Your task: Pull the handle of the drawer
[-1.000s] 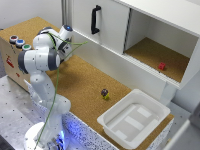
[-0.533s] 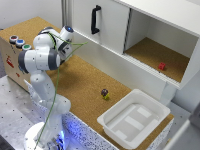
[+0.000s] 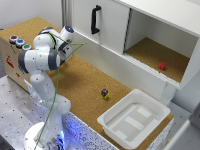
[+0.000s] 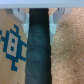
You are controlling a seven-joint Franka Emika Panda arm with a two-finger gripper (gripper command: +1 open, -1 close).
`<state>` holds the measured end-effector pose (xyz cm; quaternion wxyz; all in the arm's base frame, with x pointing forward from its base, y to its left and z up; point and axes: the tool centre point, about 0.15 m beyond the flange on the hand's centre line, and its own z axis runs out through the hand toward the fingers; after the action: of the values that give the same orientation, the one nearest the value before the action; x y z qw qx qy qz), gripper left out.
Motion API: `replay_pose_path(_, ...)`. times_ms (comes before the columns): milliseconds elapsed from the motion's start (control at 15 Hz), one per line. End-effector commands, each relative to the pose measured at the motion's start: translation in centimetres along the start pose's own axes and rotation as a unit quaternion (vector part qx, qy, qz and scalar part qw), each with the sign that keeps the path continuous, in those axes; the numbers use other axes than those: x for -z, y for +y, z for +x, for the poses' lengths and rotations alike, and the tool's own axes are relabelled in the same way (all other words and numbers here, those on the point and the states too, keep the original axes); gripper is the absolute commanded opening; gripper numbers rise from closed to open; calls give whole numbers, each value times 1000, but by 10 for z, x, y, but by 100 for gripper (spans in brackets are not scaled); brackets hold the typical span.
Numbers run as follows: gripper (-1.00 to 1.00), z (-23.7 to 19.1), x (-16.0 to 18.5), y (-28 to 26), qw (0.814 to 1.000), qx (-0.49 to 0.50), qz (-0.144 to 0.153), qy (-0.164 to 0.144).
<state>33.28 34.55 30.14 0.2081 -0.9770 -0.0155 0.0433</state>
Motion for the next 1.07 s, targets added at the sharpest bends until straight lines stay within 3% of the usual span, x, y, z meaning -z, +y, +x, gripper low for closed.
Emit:
replay_pose_path(0,-100,-10,-1,53,998,-19,55,17)
replay_pose_path(1000,-100,11,26,135,998,20,53,-14)
